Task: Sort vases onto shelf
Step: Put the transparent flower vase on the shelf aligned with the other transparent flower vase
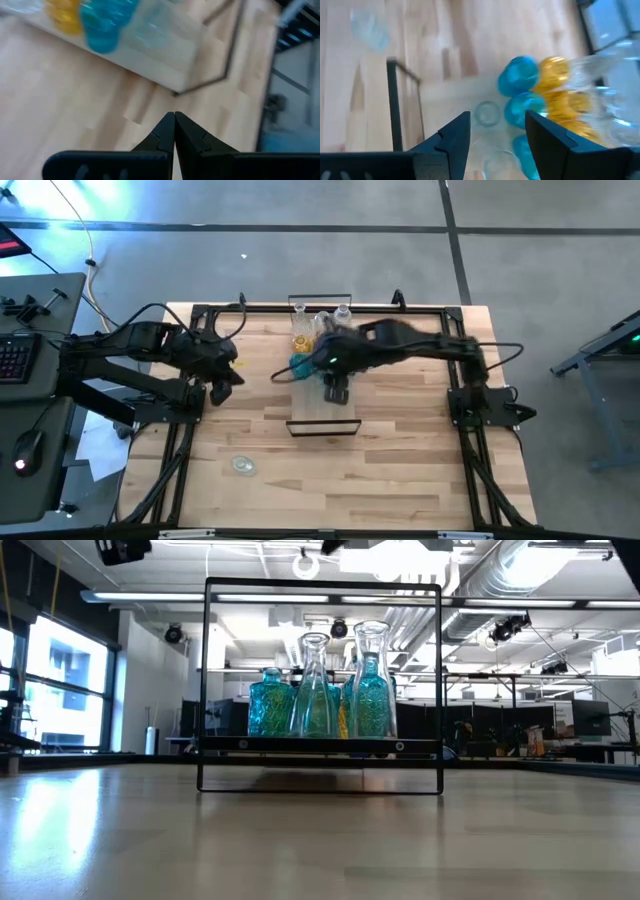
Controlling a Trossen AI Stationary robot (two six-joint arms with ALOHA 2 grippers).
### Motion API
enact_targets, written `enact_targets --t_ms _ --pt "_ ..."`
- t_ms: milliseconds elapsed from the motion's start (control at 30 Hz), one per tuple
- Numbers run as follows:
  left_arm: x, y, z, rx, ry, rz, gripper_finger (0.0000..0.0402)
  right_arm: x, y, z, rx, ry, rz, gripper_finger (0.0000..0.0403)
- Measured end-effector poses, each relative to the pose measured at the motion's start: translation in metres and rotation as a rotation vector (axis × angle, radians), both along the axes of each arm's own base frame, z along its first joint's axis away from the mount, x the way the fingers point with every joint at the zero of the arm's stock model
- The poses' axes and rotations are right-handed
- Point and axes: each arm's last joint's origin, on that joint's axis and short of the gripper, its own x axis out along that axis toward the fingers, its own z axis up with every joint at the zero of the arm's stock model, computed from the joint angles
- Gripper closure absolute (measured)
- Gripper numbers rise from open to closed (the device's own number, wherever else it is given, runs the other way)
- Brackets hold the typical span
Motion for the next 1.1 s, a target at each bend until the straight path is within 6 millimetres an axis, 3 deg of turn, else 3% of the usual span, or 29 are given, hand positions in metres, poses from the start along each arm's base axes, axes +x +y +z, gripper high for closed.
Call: enact_targets --t_ms 167,300,600,933,1100 --pt "0.0 -0.007 0.0 -0.074 0.003 -0.084 0.0397 -0.029 0.001 0.041 0.038 -0.191 -0.117 0.0233" --pt "0.0 -0.019 -0.001 -0.103 0.014 -0.176 0.0373 -0.043 0.006 0.054 0.052 -0.254 -0.175 0.0233" --pt "0.003 -0.052 -0.037 -0.147 0.17 -0.323 0.0282 -0.052 0.012 0.041 -0.039 -0.139 -0.267 0.0233" --pt "0.017 -0.086 -0.073 -0.231 0.175 -0.339 0.0213 -0.053 0.013 0.032 -0.132 -0.04 -0.174 0.0233" --pt "0.019 -0.106 -0.097 -0.214 0.304 -0.39 0.0182 -0.053 0.012 0.032 -0.17 -0.031 -0.149 0.0233"
